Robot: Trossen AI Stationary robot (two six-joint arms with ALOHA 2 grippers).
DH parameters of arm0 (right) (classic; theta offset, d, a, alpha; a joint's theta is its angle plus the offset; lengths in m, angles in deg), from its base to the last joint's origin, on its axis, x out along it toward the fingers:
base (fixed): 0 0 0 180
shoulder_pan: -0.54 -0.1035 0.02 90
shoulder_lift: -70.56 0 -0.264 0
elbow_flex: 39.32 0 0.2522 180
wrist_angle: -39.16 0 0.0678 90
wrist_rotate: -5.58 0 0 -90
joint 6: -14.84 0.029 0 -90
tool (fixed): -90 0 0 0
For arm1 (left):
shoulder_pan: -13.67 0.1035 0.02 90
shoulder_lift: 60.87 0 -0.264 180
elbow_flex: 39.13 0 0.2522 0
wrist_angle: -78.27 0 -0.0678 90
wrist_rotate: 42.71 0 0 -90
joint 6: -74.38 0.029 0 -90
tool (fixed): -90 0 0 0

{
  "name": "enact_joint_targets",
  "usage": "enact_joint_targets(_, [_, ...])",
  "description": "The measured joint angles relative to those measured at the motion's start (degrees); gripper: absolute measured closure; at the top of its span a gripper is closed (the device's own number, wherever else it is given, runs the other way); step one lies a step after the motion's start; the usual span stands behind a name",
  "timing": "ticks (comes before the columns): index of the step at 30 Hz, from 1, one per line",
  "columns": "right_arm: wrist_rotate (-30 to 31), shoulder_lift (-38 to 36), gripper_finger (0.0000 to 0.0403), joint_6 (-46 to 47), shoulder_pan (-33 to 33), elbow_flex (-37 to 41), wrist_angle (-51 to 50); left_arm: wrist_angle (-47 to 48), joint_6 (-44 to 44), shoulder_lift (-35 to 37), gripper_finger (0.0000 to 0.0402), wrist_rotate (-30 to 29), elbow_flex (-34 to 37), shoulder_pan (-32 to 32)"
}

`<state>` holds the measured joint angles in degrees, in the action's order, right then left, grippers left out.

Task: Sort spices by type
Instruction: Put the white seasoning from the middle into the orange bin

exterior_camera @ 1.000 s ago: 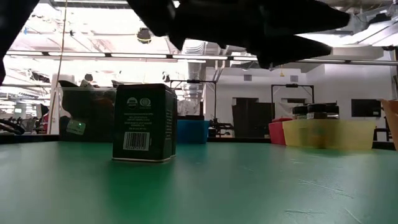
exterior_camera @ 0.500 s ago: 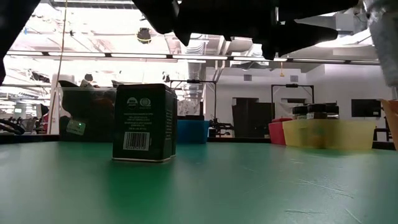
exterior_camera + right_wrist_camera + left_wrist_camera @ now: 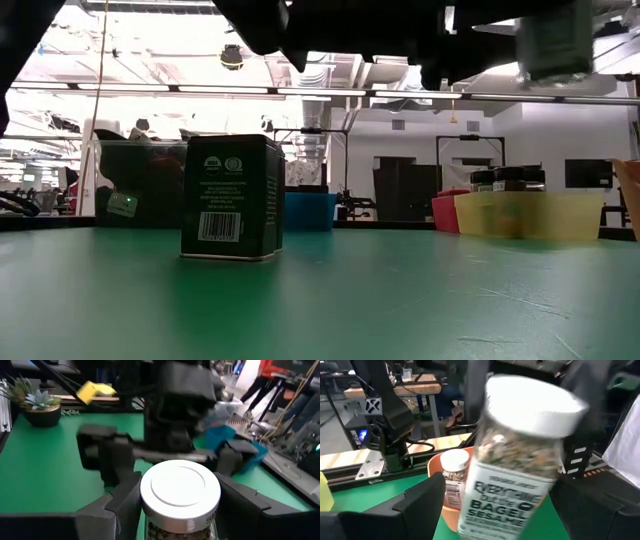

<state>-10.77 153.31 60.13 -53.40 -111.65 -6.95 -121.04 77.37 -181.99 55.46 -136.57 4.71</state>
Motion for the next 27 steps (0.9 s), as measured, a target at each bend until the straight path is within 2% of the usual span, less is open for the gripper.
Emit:
enact_joint_targets(6, [0.01, -0.01, 0.0158, -12.58, 1.12, 0.00, 10.56, 0.07, 2.75, 0.00, 0.0084, 0.08, 0.02, 0.07])
enact_joint_targets(14, [-0.66, -1.38, 0.0158, -13.60, 1.17, 0.00, 12.00, 0.98, 5.37, 0.02, 0.0208, 0.72, 0.02, 0.00])
enact_joint_targets(21, [-4.85, -5.20, 0.0158, -13.74, 1.63, 0.09, 10.42, 4.40, 5.24, 0.33, 0.0208, 0.04, -0.17, 0.02])
enact_joint_targets(27, [-18.54, -7.86, 0.0147, -7.92, 6.83, 0.09, 4.18, 9.78, 5.39, 0.23, 0.0208, -0.40, -0.04, 0.20])
